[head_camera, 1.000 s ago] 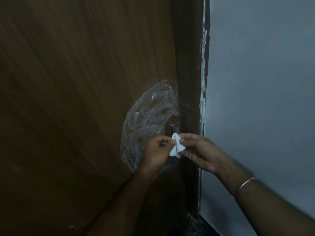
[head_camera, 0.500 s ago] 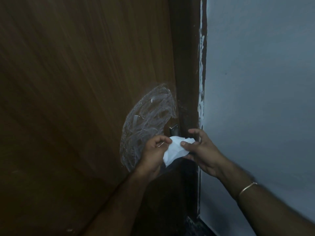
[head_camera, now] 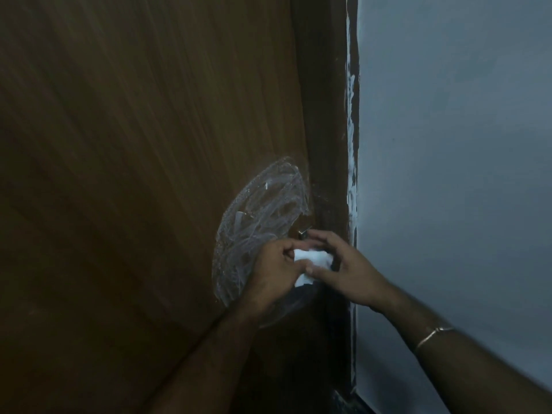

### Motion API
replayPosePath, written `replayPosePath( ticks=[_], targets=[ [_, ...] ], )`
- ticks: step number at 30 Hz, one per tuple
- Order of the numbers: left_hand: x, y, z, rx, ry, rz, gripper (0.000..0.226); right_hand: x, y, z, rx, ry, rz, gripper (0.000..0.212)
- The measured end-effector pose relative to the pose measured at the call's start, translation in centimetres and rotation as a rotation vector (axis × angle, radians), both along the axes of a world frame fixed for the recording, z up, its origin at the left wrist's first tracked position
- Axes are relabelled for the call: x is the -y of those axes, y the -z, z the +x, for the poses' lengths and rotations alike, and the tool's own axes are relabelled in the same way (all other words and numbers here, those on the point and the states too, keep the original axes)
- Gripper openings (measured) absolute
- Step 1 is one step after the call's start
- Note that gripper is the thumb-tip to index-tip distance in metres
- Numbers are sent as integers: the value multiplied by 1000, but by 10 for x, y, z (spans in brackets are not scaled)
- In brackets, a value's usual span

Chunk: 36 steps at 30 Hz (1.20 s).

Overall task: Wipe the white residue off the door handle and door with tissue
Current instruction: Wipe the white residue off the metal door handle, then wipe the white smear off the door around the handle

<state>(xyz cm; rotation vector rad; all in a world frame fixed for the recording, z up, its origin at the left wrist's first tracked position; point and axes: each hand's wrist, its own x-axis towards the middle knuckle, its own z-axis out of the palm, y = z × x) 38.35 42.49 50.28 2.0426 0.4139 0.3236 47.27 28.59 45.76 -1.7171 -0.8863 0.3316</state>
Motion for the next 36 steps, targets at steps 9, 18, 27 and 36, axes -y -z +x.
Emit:
replayPosePath(
  ticks=[9,18,27,36],
  targets=[
    [-4,-8,17,20,-108,-110,8,-10,-9,13,-383,81,242,26],
    [-1,20,27,-106,-168,6,10,-40,-35,25,227,780,206,23],
    [-1,65,15,-210,24,372,24,-67,-26,31,607,826,-18,16],
    [-5,66,14,-232,78,525,37,-84,-34,20,445,882,92,12]
  ],
)
